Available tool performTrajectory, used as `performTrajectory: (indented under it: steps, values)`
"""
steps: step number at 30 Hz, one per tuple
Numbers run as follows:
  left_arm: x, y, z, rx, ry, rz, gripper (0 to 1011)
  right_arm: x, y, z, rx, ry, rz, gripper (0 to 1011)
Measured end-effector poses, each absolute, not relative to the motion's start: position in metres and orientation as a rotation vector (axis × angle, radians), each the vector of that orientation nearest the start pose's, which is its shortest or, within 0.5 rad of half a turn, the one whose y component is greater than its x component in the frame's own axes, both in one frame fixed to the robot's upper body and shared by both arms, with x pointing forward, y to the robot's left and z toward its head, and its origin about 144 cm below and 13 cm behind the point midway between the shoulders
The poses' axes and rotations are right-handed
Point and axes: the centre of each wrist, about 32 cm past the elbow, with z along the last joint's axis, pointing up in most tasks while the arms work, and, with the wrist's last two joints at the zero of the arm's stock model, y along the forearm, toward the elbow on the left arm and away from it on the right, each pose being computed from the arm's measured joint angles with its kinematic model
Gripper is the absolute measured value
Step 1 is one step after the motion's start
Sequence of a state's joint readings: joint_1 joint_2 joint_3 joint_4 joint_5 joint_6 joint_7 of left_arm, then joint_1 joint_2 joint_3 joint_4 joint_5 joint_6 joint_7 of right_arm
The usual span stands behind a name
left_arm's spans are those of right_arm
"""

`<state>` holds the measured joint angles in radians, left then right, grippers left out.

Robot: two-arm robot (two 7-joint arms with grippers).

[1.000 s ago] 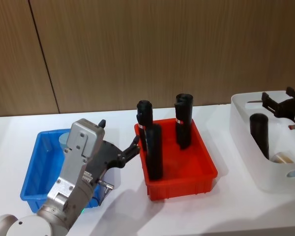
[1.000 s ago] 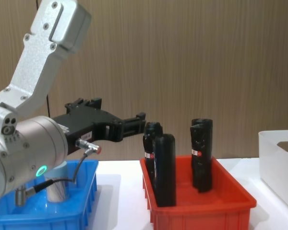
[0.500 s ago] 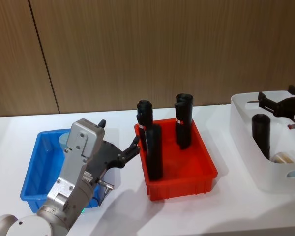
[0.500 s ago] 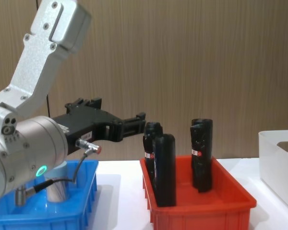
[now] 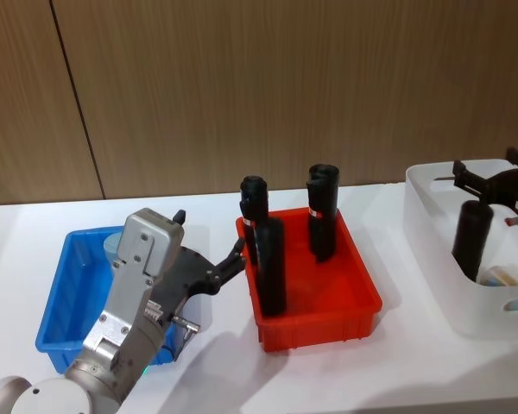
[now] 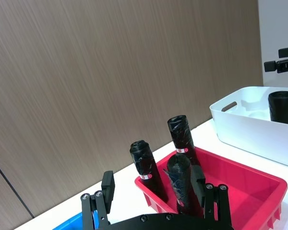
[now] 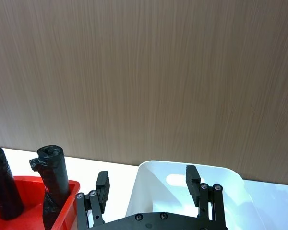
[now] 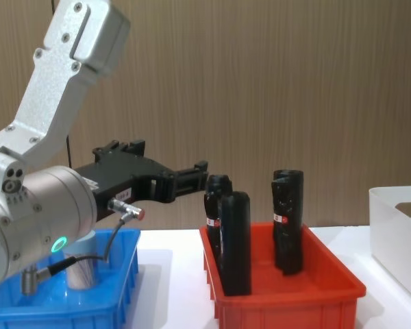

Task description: Pick the cotton swabs from the blue box and place them into the white box.

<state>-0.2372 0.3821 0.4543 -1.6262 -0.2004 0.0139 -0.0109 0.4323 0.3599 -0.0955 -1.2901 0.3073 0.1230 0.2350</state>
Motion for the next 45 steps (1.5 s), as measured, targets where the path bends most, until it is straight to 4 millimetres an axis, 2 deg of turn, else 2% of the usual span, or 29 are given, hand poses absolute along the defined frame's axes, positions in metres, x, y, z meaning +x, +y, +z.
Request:
performTrajectory:
  steps: [45]
  values:
    - [0.4920,0.1984,1.2044,0.061,-0.268,1.124,1004,0.5701,-0.3353,1.2327,-0.042,-0.056,-1.354,1002]
